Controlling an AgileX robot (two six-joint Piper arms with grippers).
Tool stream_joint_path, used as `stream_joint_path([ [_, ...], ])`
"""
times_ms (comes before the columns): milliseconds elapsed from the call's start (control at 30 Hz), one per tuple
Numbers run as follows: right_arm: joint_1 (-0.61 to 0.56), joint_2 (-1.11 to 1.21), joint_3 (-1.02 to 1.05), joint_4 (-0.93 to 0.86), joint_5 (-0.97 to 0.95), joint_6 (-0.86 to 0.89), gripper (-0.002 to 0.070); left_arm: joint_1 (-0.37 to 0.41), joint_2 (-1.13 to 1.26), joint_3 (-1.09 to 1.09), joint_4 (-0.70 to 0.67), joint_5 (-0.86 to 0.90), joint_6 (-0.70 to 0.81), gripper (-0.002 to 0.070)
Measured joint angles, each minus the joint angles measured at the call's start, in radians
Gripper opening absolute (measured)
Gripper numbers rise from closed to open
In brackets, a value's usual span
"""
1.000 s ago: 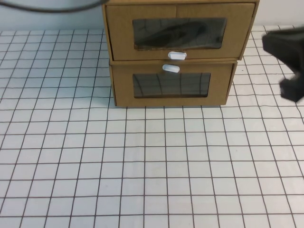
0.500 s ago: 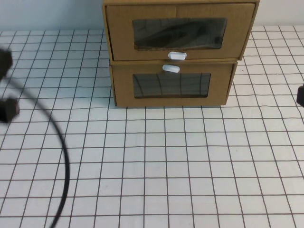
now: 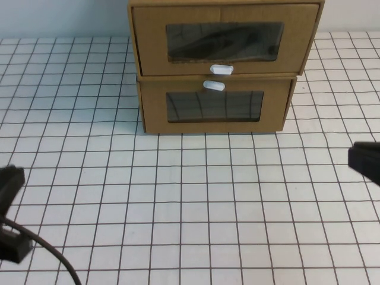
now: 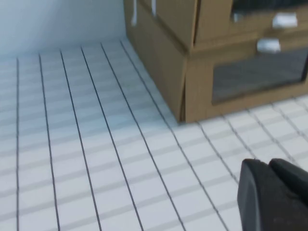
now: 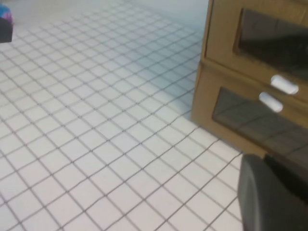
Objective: Close the shoe box
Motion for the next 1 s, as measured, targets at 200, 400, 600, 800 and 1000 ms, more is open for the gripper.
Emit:
stream_joint_path([
  [200, 0.0, 0.0, 0.017, 0.042, 0.045, -0.102, -0.0013, 0.0, 0.0, 0.027, 0.002, 0.148, -0.001, -0.0002],
  [400, 0.0, 0.0, 0.017, 0.079, 0.046, -0.134, -0.0013, 0.0, 0.0, 0.029, 0.007, 0.26, -0.002, -0.0002],
  [600, 0.0, 0.0, 0.017, 0.09, 0.015, -0.136, -0.0013, 0.0, 0.0, 0.029, 0.007, 0.29, -0.002, -0.0002],
  [800, 0.0, 0.0, 0.017, 0.093, -0.001, -0.138, -0.0013, 0.0, 0.0, 0.029, 0.007, 0.29, -0.002, -0.0002],
  [1000, -0.002, 0.0, 0.034, 0.035, -0.032, -0.127, -0.0013, 0.0, 0.0, 0.029, 0.007, 0.29, -0.002, -0.0002],
])
